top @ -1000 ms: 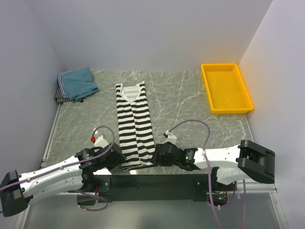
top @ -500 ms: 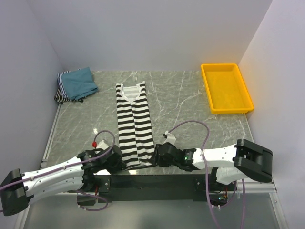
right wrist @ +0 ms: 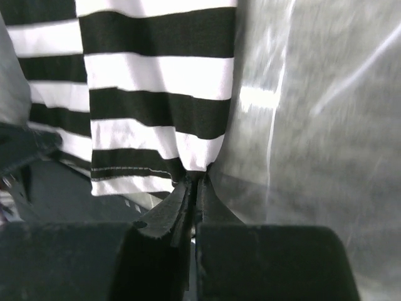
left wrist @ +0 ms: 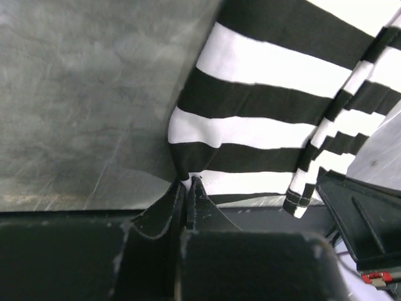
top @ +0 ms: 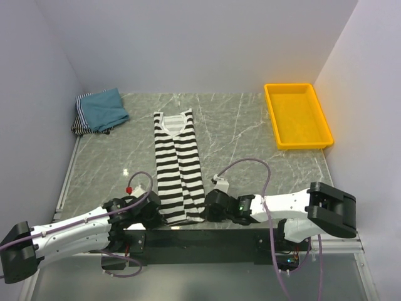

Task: Fold and stack the tank tops
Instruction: Fold the tank top

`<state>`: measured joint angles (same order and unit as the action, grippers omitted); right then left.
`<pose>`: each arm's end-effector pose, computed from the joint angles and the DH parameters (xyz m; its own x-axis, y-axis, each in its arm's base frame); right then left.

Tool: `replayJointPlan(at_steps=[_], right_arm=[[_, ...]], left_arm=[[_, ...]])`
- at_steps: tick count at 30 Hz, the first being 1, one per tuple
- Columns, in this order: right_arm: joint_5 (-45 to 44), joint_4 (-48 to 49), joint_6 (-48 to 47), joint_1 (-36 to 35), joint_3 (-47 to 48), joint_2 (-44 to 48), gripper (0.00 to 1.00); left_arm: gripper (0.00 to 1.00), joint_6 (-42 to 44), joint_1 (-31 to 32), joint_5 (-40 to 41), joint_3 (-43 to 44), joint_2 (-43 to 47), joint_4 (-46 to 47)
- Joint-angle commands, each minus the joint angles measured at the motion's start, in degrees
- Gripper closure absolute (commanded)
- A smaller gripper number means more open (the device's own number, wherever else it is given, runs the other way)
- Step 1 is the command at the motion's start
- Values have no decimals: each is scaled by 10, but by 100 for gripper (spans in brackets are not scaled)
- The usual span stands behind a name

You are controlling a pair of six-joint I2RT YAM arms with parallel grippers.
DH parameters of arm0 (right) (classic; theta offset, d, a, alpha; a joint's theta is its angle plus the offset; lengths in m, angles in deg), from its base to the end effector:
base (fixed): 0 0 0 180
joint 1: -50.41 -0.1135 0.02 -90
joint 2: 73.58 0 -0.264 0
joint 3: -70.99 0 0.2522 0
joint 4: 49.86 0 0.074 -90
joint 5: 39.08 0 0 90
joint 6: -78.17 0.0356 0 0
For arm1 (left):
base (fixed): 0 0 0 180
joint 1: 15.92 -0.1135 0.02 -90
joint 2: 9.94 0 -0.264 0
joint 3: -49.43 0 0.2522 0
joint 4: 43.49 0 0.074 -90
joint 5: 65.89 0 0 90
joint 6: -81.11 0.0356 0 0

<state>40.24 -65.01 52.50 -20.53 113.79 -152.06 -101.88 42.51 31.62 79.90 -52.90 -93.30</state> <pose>0.0849 0.2256 0.1406 -0.9124 0.0715 -0.4031 -0.1576 0.8474 0.5070 0.0688 -0.1031 0.1421 -0.7876 -0.6094 -0.0913 -0.5053 0.7236 -0.4702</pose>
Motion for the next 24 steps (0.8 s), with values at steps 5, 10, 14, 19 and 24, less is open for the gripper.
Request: replayJointPlan(at_steps=[5,10,14,19,24], right_arm=[[0,-145,30,-91,31,59,100],[-18,-221,90,-149,52,104,100],[-47,-264,77,-125,90,125,100],[-42,-258,-16,-33,126,121,100],[-29,-240,-111,65,181,93,100]], left_arm=[[99,54,15,-54,34,24,-96],[99,33,54,-77,68,48,-150],[99,49,54,-30,147,27,-176],[99,119,11,27,223,-33,-164],[99,225,-122,1,242,-61,-86]])
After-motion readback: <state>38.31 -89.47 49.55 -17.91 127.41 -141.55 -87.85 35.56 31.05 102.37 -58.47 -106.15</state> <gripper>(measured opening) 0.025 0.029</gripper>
